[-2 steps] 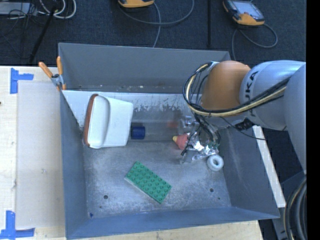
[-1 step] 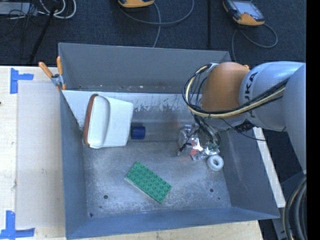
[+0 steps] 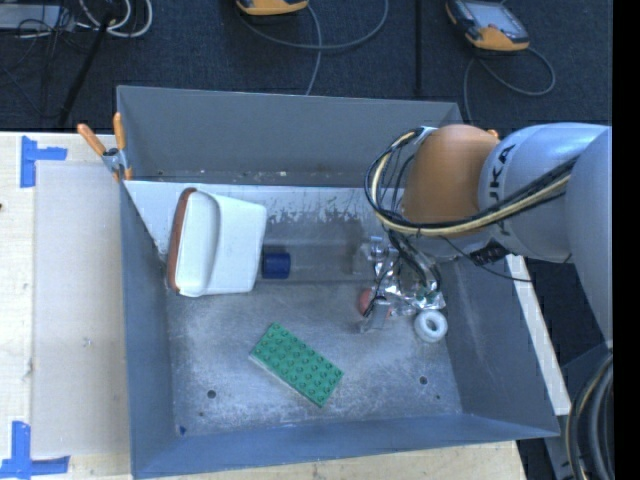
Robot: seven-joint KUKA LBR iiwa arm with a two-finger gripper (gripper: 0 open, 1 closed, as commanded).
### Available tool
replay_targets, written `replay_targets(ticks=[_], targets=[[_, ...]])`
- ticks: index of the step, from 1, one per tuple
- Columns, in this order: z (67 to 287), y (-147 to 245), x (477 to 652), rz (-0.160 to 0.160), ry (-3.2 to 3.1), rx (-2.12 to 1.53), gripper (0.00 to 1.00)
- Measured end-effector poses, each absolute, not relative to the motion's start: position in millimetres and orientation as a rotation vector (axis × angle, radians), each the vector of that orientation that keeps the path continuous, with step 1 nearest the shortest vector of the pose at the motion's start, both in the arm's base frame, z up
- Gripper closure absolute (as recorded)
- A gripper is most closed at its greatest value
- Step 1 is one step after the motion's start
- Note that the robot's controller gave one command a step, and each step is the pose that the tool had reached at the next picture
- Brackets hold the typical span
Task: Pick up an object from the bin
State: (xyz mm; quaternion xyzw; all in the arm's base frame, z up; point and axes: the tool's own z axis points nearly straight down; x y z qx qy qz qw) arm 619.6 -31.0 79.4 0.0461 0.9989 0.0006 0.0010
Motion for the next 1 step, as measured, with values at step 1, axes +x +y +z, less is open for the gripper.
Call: replay_targets(ticks=[1], targets=[[69.9,-70.5,608.8,-0.001,3.064,-0.691,0.0]])
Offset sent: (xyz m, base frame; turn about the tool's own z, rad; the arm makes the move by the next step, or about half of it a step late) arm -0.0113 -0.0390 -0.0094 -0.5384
